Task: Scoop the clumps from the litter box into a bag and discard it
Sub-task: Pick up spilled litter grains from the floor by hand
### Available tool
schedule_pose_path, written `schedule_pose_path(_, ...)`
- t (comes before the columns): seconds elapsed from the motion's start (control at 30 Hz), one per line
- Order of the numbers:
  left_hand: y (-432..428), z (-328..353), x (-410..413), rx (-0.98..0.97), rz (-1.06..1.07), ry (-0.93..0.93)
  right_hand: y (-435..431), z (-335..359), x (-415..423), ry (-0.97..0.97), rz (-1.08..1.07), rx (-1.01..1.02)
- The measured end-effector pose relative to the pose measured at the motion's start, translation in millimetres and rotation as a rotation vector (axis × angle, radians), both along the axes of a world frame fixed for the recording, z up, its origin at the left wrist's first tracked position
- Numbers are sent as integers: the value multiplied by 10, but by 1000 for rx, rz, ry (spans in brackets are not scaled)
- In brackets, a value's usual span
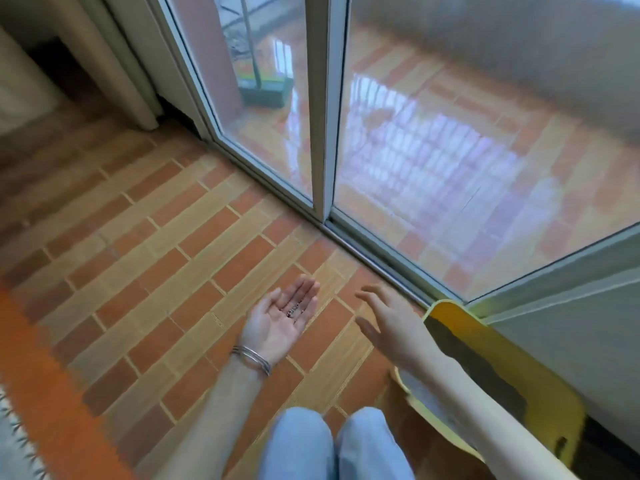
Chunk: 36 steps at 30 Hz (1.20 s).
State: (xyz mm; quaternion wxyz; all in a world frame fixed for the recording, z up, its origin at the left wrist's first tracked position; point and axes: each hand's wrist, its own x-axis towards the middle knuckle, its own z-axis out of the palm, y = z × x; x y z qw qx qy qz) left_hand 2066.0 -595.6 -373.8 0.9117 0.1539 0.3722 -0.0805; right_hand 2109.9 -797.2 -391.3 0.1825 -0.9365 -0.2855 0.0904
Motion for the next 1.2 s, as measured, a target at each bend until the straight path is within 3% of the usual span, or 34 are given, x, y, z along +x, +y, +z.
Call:
schedule_pose_path(0.27, 127, 2182, -260, -6, 63, -93, 96, 2273, -50, -139, 42, -46)
schedule_pose_path(0.47, 244, 3343, -463, 23, 80, -126, 157, 3357, -271, -366, 91, -70)
schedule_pose_path(0.77, 186, 3669, -747, -39, 104, -112, 160, 3670, -668, -401, 70, -182)
schedule_pose_path(1.2, -553, 3789, -334, -81, -228, -198, -708, 3852, -763, -354, -221, -180)
